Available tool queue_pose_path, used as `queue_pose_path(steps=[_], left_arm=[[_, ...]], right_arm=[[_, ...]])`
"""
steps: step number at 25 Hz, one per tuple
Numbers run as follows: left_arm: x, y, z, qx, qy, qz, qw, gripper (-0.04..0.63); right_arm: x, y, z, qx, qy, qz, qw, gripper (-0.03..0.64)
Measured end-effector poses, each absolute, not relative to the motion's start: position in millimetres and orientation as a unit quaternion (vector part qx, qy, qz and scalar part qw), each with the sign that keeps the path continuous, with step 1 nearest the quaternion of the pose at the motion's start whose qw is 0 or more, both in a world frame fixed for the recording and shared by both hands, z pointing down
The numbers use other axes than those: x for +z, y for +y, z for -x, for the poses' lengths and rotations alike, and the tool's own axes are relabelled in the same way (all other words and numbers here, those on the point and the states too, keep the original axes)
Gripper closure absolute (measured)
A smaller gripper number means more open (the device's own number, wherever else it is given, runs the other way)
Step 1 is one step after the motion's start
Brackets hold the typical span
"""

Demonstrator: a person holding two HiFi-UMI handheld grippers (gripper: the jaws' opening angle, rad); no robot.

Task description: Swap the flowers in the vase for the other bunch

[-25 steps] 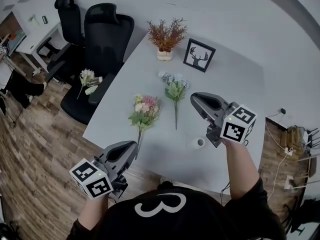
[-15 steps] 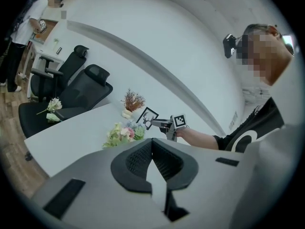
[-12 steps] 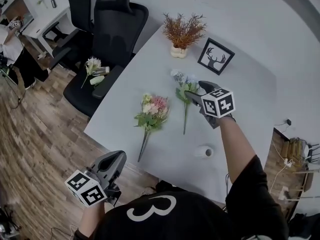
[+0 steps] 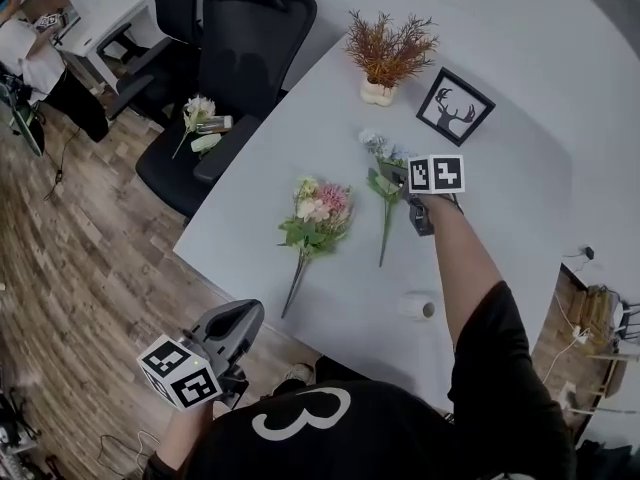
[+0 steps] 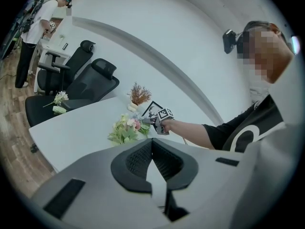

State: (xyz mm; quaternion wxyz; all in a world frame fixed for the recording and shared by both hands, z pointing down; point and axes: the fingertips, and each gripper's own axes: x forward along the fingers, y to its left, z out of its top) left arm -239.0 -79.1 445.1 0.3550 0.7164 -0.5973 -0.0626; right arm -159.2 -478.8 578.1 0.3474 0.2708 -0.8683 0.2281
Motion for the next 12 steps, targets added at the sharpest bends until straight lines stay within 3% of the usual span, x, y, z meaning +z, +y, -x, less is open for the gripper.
queue_pose_path(steps=[10,12], left_arm=[[446,-87,232,-0.062,-0.6,-0.709,0.365,0.584],[448,-86,230,-0.059,-0.6,-0.708,0.368,0.584]], right_arm=[[616,-482,172,0.21,-0.837,-0.289,0.413,0.207],[623,-478,173,0.213,-0.834,-0.284,0.421,0.273]])
